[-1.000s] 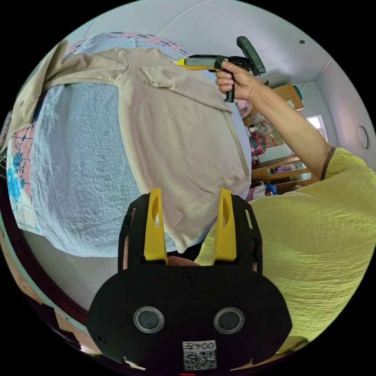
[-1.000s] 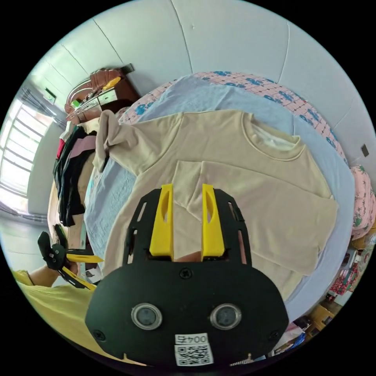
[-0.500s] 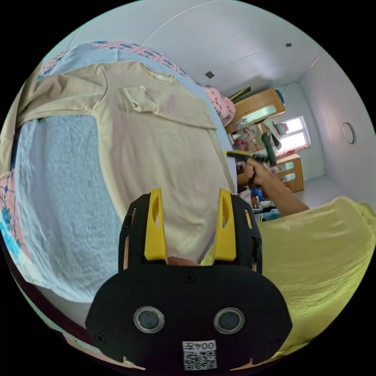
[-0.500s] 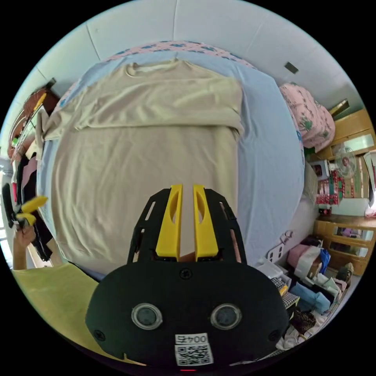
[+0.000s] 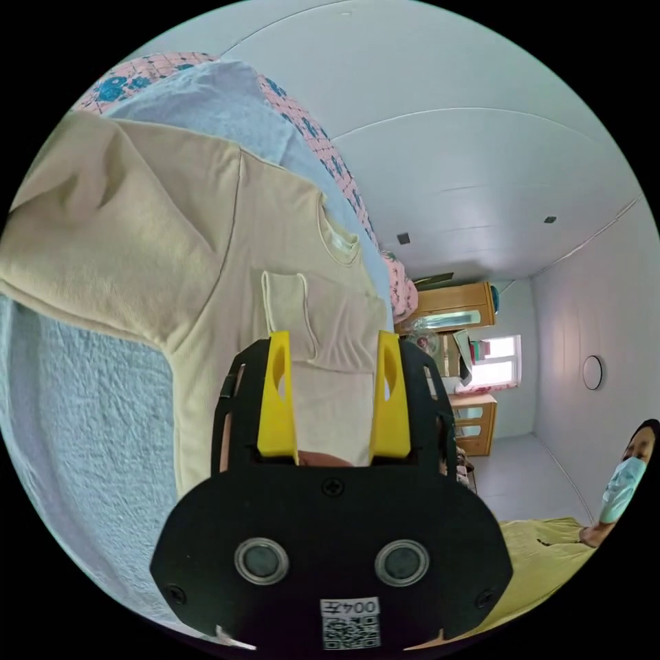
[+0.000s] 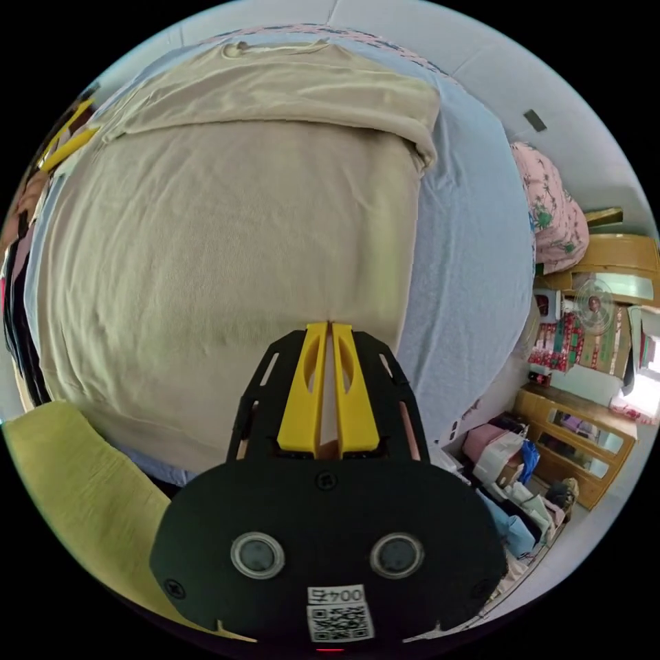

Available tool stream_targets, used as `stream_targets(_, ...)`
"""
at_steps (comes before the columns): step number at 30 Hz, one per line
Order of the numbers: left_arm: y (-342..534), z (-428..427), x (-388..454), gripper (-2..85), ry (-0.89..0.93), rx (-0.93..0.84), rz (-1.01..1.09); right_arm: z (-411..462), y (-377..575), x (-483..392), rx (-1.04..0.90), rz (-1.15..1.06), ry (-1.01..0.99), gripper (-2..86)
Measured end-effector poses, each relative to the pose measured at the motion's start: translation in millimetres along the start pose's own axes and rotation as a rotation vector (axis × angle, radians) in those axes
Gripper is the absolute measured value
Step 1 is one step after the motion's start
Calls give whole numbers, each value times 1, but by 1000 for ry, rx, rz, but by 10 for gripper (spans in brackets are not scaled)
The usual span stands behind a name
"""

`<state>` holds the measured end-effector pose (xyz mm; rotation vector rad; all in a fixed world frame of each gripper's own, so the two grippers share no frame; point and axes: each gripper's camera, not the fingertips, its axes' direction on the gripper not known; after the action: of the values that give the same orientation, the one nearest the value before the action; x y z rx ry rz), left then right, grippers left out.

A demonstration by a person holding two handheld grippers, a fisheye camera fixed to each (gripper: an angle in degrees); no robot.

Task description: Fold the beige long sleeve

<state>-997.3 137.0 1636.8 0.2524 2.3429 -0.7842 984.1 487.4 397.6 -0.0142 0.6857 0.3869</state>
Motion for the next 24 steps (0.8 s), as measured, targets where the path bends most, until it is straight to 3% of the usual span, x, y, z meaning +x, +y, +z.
stream_targets(6, -11, 44, -14, 171, -52, -75, 94, -6, 5, -1, -43, -49, 31, 16)
stream_targets(11, 3, 107, 0, 178, -225, -183, 361, -18, 16, 20, -58, -23, -52, 14)
stream_targets(15, 13, 139, 1, 168, -285, -189, 447, -28, 20, 28, -83, -27, -61, 12)
stream_targets(18, 12, 161, -9, 135, -264, -151, 400, -37, 25, 33, -100, -34, -50, 11)
stream_targets(20, 10, 179, -11, 53, -318, -138, 405, -46, 31, 37, -107, -39, -40, 12)
stream_targets(24, 5, 191, 13, 30, -399, -81, 486, -61, 41, 47, -114, -34, -41, 13)
